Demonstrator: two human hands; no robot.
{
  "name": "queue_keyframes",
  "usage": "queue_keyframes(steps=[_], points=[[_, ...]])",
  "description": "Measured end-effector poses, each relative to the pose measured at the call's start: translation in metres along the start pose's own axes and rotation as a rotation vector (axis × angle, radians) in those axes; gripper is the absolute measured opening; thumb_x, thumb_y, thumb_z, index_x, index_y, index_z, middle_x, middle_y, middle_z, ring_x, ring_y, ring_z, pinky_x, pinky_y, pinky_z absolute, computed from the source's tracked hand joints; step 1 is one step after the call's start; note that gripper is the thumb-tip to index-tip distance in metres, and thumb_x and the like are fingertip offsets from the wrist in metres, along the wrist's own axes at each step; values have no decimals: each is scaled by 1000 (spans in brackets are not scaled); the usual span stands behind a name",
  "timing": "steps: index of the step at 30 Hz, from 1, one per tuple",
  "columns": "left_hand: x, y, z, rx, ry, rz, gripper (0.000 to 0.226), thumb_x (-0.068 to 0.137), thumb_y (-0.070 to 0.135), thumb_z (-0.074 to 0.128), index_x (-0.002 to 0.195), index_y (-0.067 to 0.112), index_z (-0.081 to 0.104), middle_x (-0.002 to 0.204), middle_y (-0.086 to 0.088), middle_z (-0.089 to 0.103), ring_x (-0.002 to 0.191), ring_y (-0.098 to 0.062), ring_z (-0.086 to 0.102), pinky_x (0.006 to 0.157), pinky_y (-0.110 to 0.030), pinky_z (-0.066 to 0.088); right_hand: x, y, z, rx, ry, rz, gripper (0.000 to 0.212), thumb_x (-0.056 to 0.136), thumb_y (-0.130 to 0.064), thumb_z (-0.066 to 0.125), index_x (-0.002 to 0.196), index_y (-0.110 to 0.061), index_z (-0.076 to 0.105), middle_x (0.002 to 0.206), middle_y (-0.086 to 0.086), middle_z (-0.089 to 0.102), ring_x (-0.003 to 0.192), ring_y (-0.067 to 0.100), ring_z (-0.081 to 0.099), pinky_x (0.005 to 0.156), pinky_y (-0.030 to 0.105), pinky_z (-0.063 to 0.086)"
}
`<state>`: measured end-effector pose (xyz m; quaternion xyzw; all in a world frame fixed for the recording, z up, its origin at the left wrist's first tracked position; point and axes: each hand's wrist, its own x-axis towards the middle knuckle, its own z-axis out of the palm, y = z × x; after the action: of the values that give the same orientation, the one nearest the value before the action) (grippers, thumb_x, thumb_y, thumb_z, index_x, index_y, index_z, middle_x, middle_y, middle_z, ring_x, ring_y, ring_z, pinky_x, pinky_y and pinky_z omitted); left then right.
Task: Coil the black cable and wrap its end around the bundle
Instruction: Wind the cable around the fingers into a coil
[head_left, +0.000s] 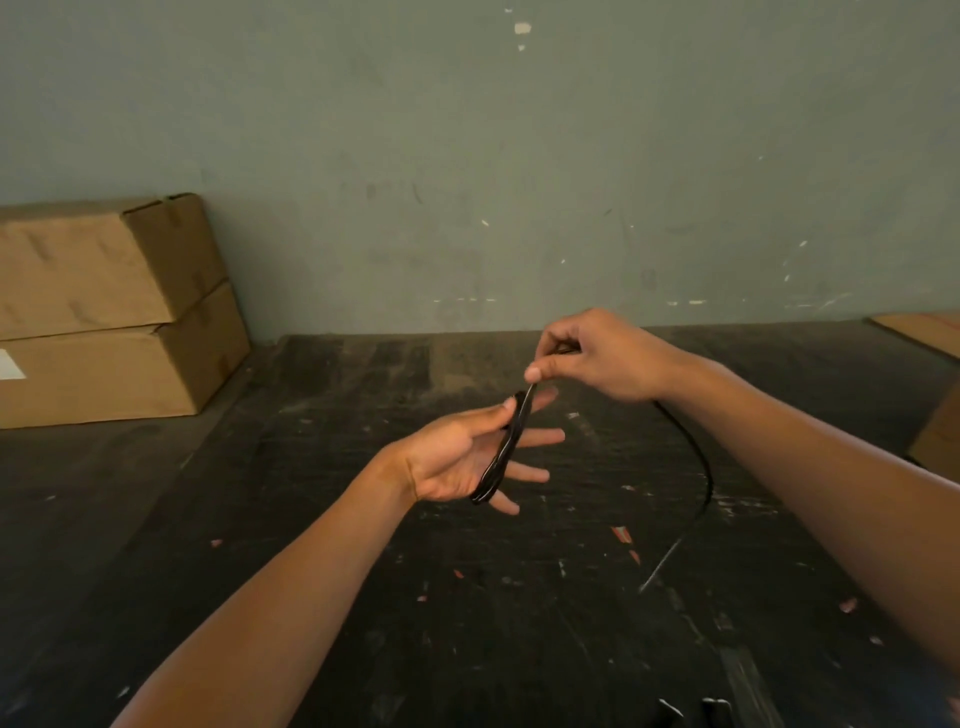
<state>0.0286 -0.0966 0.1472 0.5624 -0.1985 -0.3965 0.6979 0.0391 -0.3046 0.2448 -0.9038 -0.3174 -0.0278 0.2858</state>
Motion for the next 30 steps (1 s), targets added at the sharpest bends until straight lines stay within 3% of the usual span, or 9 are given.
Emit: queue_keyframes(steps=[4,8,12,18,22,25,27,30], points=[[-4,4,7,-6,-92,-30,45,98,49,38,142,49,45,159,-4,39,143,-44,37,108,-77,22,6,6,-8,20,-58,-40,12,84,-31,72,87,-19,70,73,0,62,60,1,49,58,19,39],[-7,11,18,12,-245,-27,53,98,49,38,151,47,31,162,-7,33,144,-46,33,103,-72,32,13,22,-8,240,31,-43,7,85,-24,72,80,-25,67,58,-14,59,53,-2,45,52,13,36],[-8,18,25,-28,-375,45,55,100,48,36,154,46,25,164,-9,29,146,-49,24,103,-71,31,5,51,15,451,90,92,18,84,-39,64,81,-22,67,61,-6,55,57,18,43,53,27,35],[-1,28,29,-75,-418,149,53,101,48,32,154,45,27,165,-10,19,144,-51,20,101,-74,27,-17,56,90,847,37,185,17,99,-3,46,98,-5,63,76,-5,72,69,5,68,58,15,52],[4,31,27,-153,-386,202,53,102,46,33,154,44,26,166,-12,18,143,-52,22,101,-74,25,-30,40,134,866,119,325,30,105,-12,38,83,-13,57,60,-4,58,42,-1,49,39,13,36],[5,33,22,-189,-358,237,53,101,46,32,154,44,26,165,-12,20,143,-53,22,100,-75,23,-41,37,154,766,31,301,34,104,-30,41,80,-12,57,65,-3,49,46,2,40,44,17,33],[6,36,18,-198,-325,245,53,101,46,33,153,45,26,165,-12,21,143,-53,22,100,-76,23,-48,36,161,662,-1,240,40,102,-42,40,77,-16,55,59,-10,46,49,3,39,48,19,35],[7,38,11,-212,-226,252,52,99,47,37,151,46,31,164,-11,27,143,-52,27,98,-76,28,-52,28,162,556,32,147,39,102,-44,39,71,-24,52,55,-11,45,49,1,40,49,17,34]])
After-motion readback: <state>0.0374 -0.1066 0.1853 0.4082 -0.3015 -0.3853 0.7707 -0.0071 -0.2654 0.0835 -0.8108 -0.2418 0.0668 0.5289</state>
